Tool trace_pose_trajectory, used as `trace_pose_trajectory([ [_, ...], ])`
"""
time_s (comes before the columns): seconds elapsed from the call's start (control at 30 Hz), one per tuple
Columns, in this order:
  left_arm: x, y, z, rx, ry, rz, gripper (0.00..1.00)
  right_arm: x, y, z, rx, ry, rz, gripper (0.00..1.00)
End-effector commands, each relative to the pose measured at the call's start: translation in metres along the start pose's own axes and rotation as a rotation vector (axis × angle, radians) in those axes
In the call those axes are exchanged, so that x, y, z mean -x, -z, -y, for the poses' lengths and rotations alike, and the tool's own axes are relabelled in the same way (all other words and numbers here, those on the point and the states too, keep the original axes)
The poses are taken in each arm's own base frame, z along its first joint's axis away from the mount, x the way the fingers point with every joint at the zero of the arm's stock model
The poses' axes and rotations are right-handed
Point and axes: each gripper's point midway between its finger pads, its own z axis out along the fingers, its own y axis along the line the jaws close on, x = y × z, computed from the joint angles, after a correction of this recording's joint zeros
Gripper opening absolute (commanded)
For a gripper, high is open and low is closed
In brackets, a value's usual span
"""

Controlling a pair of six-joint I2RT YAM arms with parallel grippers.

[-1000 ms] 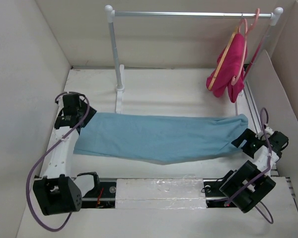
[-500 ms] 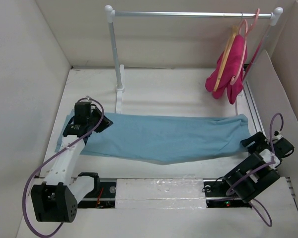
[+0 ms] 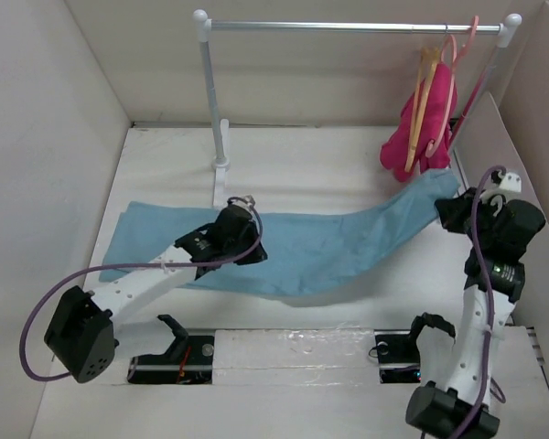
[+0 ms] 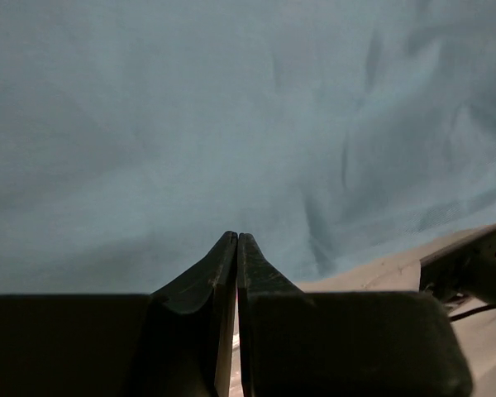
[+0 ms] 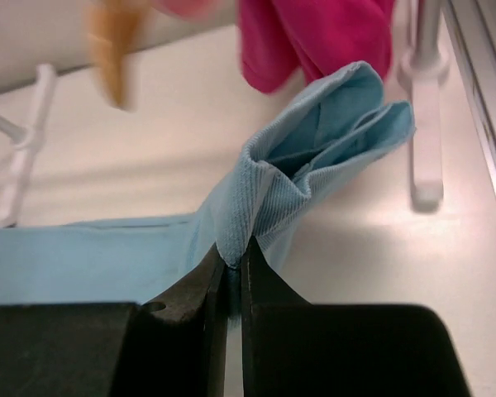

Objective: Place the trousers on the hanger
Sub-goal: Fold the trousers

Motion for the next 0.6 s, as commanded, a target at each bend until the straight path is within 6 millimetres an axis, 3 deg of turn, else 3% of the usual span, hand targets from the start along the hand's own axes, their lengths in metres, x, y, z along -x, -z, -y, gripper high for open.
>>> trace_pose_trajectory([
  [0.0, -0.012, -0.011, 0.009, 0.032, 0.019, 0.041, 0.01, 0.059, 0.027, -0.043, 0.014, 0.059, 0.090, 0.00],
  [0.03, -0.027, -0.017, 0.016, 0.025, -0.005, 0.007, 0.01, 0.067, 0.032, -0.051, 0.027, 0.102, 0.087, 0.00],
  [0.07, -0.031, -0.022, 0.023, 0.004, 0.005, 0.005, 0.01, 0.092, 0.045, -0.069, 0.053, 0.141, 0.128, 0.00],
  [0.13, -0.043, -0.033, 0.029, 0.001, -0.006, -0.029, 0.01, 0.094, 0.049, -0.094, 0.125, 0.155, 0.107, 0.00],
  [0.2, -0.051, -0.038, 0.049, -0.035, -0.027, -0.035, 0.00, 0.098, 0.059, -0.118, 0.192, 0.166, 0.128, 0.00],
  [0.37, -0.091, -0.063, 0.071, -0.050, -0.072, -0.114, 0.00, 0.104, 0.071, -0.158, 0.336, 0.093, 0.178, 0.00],
  [0.43, -0.108, -0.071, 0.094, -0.097, -0.089, -0.146, 0.00, 0.114, 0.077, -0.169, 0.355, 0.089, 0.198, 0.00],
  [0.47, -0.128, -0.080, 0.119, -0.133, -0.123, -0.189, 0.00, 0.126, 0.086, -0.184, 0.404, 0.095, 0.214, 0.00],
  [0.5, -0.135, -0.081, 0.142, -0.166, -0.144, -0.198, 0.00, 0.128, 0.089, -0.191, 0.437, 0.102, 0.215, 0.00],
  [0.53, -0.135, -0.081, 0.142, -0.166, -0.144, -0.198, 0.00, 0.131, 0.092, -0.193, 0.441, 0.101, 0.225, 0.00],
  [0.57, -0.151, -0.094, 0.155, -0.159, -0.163, -0.253, 0.00, 0.131, 0.089, -0.207, 0.497, 0.108, 0.205, 0.00],
])
